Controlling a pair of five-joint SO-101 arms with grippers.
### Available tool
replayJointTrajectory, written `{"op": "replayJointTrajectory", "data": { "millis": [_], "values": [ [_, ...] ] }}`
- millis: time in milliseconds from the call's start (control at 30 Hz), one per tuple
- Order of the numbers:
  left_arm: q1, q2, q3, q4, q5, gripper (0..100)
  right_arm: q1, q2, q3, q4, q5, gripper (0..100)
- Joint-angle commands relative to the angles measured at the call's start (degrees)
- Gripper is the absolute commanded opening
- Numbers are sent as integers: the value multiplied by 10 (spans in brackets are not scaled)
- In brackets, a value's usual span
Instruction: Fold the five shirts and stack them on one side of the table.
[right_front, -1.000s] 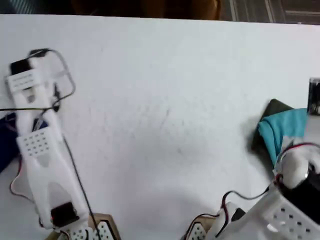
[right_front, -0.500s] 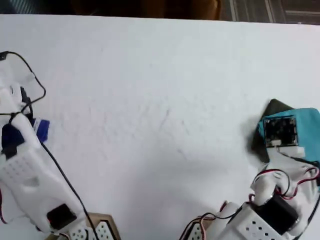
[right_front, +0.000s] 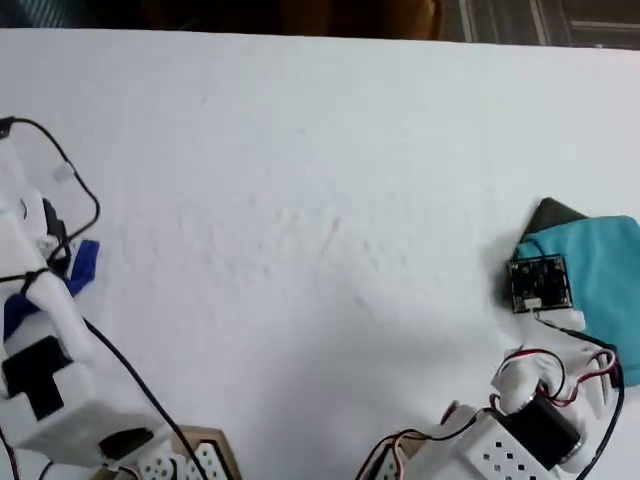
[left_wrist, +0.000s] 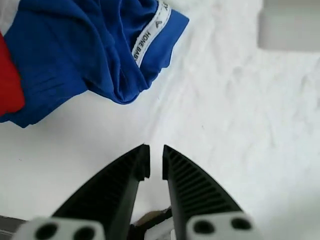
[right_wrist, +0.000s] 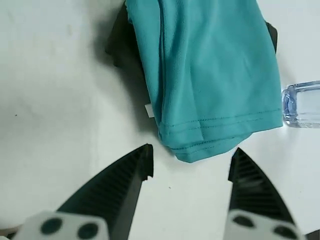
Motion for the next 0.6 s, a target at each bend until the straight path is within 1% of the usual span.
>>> {"op": "replayJointTrajectory", "data": {
  "millis": [0, 167, 267, 367, 467, 567],
  "values": [
    [-5, -37, 29, 0, -7, 68, 9, 2, -3, 0, 2, 251],
    [-5, -37, 54, -15, -8, 68, 11, 2, -3, 5, 1, 251],
    [-5, -37, 57, -30, -10, 68, 11, -2, -5, 26, -1, 251],
    [-5, -37, 53, -54, -55, 68, 11, 2, -23, 54, -37, 251],
    [-8, -37, 53, -88, -104, 68, 12, -2, -53, 61, -53, 251],
    [-25, -37, 56, -133, -121, 68, 7, -1, -96, 68, -90, 251]
  ]
}}
